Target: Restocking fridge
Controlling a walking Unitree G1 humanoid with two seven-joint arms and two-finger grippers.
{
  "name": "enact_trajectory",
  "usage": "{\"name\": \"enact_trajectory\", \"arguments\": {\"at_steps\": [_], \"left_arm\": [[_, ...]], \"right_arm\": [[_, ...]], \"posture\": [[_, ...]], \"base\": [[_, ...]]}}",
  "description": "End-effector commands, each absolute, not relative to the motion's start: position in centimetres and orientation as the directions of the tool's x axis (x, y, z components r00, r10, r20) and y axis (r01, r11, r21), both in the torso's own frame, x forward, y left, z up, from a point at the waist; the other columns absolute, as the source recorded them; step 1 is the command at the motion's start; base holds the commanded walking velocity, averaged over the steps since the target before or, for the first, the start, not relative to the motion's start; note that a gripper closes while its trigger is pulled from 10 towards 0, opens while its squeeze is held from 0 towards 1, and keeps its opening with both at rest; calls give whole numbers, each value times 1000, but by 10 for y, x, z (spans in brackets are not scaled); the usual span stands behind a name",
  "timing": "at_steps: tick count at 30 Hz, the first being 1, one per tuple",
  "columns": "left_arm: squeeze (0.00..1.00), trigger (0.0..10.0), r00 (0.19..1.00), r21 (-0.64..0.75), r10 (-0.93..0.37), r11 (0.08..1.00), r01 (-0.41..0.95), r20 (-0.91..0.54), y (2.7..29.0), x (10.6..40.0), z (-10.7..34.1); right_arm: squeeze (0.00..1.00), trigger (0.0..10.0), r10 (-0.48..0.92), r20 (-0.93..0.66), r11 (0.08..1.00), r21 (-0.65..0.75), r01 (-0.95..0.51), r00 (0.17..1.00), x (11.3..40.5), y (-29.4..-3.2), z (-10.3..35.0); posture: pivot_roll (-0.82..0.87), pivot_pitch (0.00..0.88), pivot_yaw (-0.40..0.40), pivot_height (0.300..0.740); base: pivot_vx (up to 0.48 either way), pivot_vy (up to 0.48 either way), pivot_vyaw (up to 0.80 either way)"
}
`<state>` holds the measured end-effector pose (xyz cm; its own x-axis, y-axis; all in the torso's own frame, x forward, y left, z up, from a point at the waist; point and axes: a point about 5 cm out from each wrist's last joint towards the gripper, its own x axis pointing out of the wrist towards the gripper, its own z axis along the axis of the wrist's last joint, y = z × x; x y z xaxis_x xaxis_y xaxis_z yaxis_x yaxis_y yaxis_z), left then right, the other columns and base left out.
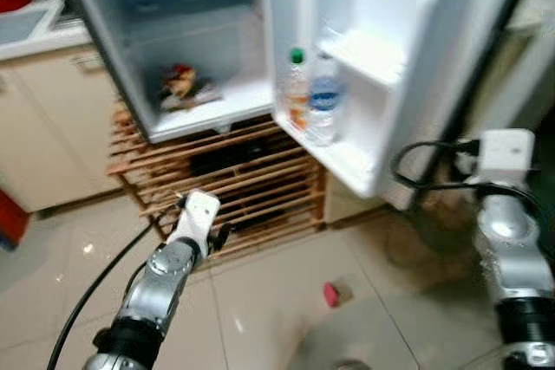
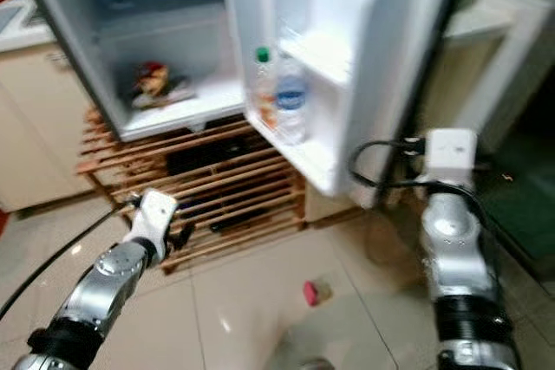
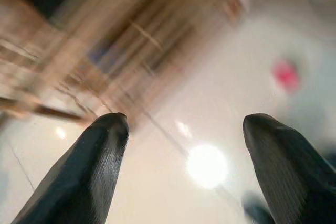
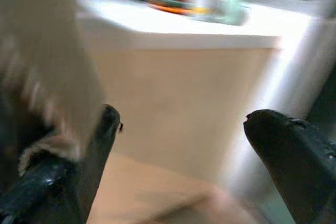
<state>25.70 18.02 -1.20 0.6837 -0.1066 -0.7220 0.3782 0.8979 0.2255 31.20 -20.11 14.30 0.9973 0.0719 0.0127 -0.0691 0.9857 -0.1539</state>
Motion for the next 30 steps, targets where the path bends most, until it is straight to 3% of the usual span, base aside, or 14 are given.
{"name": "enact_trajectory", "arguments": {"at_steps": [1,3,5,8,11,12,14,16,17,19,22,26,30], "left_arm": [[0,10000,601,215,-96,880,425,-793,190,238,-30],[0,10000,515,216,-63,860,462,-855,203,215,-50],[0,10000,441,190,-45,861,472,-896,212,195,-64],[0,10000,407,170,-50,857,486,-912,215,185,-69],[0,10000,470,185,-73,858,480,-880,207,196,-63],[0,10000,470,185,-73,858,480,-880,207,196,-63],[0,10000,596,194,-128,874,446,-793,194,222,-49],[0,10000,744,165,-234,893,419,-626,173,254,-20],[0,10000,775,158,-260,895,418,-576,169,261,-11],[0,10000,847,118,-311,911,395,-430,159,278,17],[0,10000,901,76,-323,930,359,-290,152,291,42],[0,10000,977,-24,-213,977,213,-2,158,315,108],[0,10000,989,-49,-146,988,147,26,169,323,122]], "right_arm": [[0,10000,368,46,929,-62,-365,929,305,-148,163],[0,10000,641,63,759,96,-644,765,275,-108,180],[0,10000,784,85,594,184,-783,615,252,-96,192],[0,10000,816,95,540,224,-811,570,247,-101,195],[0,10000,686,16,709,213,-673,728,269,-127,174],[0,10000,686,16,709,213,-673,728,269,-127,174],[0,10000,533,-82,843,138,-520,842,282,-145,155],[0,10000,325,-183,942,-30,-335,928,290,-165,133],[0,10000,277,-201,952,-78,-297,940,291,-170,128],[0,10000,253,-207,965,-17,-262,945,288,-172,119],[0,10000,211,-219,972,-58,-228,953,287,-172,109],[0,10000,194,-196,972,-92,-215,961,284,-166,97],[0,10000,154,-161,978,-116,-174,975,286,-167,94]], "posture": [[-207,0,77,740],[-208,0,80,740],[-215,0,81,740],[-214,0,81,740],[-209,0,73,740],[-209,0,73,740],[-205,0,67,740],[-197,0,62,740],[-197,0,62,740],[-190,0,60,740],[-185,0,59,740],[-178,0,59,740],[-172,0,57,740]], "base": [[0,0,0],[0,0,0],[0,0,0],[0,0,0],[0,0,0],[0,0,0],[0,0,0],[0,0,0],[0,0,0],[0,0,0],[0,0,0],[0,0,0],[0,480,0]]}}
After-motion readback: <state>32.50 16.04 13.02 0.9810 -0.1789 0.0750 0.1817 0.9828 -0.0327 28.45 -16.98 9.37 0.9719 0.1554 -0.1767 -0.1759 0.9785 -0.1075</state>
